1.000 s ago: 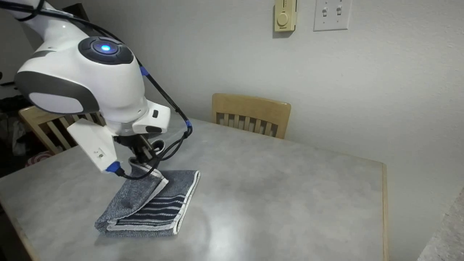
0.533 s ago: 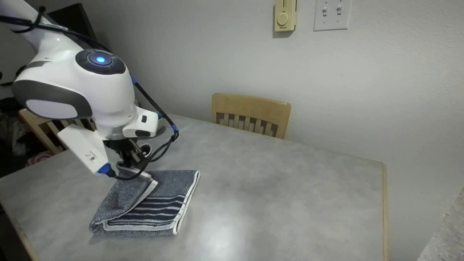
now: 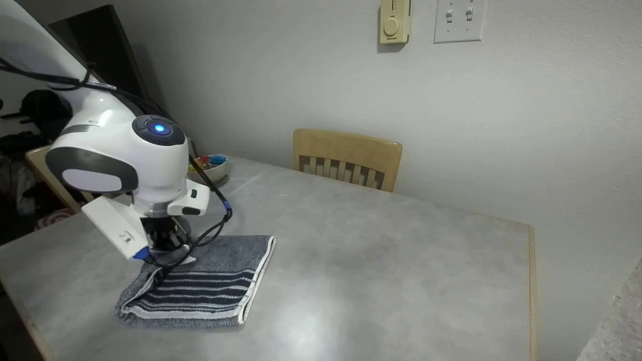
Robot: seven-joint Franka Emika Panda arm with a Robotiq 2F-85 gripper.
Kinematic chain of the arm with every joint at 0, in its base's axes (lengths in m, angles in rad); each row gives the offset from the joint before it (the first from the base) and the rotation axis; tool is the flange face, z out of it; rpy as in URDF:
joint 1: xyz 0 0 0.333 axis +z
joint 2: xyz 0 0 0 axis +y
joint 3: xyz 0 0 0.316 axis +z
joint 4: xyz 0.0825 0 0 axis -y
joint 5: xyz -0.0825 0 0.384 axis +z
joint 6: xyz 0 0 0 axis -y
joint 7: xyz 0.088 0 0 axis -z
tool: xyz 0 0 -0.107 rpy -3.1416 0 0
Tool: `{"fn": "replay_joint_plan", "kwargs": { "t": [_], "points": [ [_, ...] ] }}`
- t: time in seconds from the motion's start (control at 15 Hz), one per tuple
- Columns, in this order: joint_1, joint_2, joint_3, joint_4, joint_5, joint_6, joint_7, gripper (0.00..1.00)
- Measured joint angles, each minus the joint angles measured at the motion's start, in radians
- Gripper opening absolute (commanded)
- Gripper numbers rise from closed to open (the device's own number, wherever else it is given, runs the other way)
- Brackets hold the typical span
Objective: Unfold the gray towel once
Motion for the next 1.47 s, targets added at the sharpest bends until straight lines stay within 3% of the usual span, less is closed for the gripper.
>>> {"fn": "replay_joint_plan", "kwargs": {
  "t": [0.4, 0.93, 1.13, 1.47],
  "points": [
    [0.014, 0.084, 0.039, 0.107, -0.003, -0.004, 0.058, 0.01],
    [0.018, 0.149, 0.075, 0.270, 0.084, 0.109, 0.061, 0.01],
    [0.037, 0.173, 0.075, 0.288, 0.085, 0.187, 0.091, 0.01],
    [0.130, 0.207, 0.078, 0.289, 0.085, 0.365, 0.134, 0.01]
  ]
}}
